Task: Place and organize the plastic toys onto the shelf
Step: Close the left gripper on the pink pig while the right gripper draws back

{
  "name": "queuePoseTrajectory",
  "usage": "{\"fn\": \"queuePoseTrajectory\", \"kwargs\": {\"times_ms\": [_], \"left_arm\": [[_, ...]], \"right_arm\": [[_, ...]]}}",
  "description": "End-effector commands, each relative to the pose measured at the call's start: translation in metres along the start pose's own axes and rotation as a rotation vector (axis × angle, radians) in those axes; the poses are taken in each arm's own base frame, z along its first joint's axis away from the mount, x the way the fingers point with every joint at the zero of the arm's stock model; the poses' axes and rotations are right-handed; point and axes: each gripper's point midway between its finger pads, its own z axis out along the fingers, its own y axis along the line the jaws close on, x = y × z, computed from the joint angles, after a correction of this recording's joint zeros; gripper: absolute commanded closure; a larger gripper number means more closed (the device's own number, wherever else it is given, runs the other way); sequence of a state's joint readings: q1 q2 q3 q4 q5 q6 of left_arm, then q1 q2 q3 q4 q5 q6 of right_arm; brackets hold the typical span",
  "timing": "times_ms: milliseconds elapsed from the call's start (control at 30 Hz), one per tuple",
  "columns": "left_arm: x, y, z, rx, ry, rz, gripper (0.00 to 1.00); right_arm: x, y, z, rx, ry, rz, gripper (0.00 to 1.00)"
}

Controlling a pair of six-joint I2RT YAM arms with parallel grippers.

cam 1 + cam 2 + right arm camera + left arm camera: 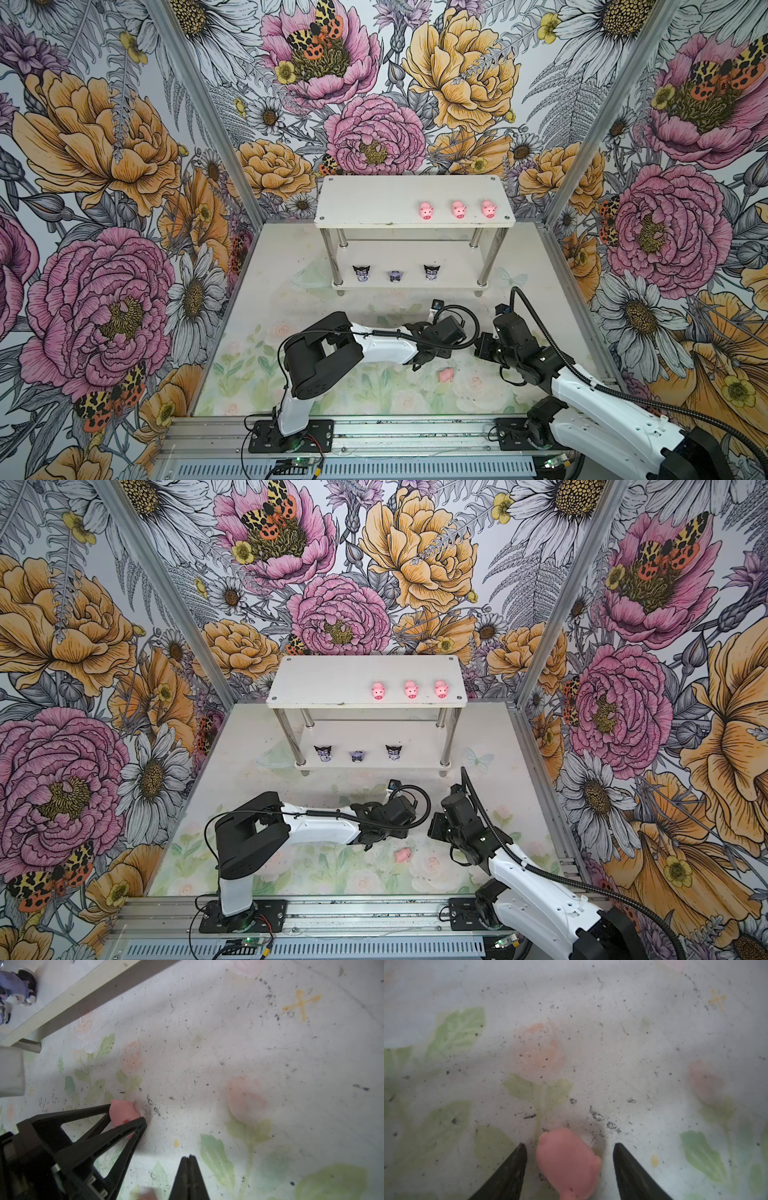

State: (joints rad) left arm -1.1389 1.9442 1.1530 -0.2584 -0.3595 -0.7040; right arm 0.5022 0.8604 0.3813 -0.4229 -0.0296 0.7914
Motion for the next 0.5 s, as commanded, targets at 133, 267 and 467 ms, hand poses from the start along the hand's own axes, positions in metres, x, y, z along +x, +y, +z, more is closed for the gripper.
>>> {"fn": "queuePoseTrajectory", "kwargs": {"times_ms": [133, 267, 467], "left_arm": [[0.000, -0.003, 0.002, 0.007, 0.024, 0.016, 0.61], [-0.007, -0.008, -0.004, 0.020, 0.015, 0.030, 0.72], [-0.040, -0.009, -0.038, 0.019, -0.046, 0.084, 0.78]], "right_arm": [[0.001, -0.011, 0.002, 0.036, -0.015, -0.016, 0.95], [0.002, -0.012, 0.003, 0.040, -0.009, -0.025, 0.95], [0.002, -0.015, 0.003, 0.046, -0.011, -0.037, 0.95]]}}
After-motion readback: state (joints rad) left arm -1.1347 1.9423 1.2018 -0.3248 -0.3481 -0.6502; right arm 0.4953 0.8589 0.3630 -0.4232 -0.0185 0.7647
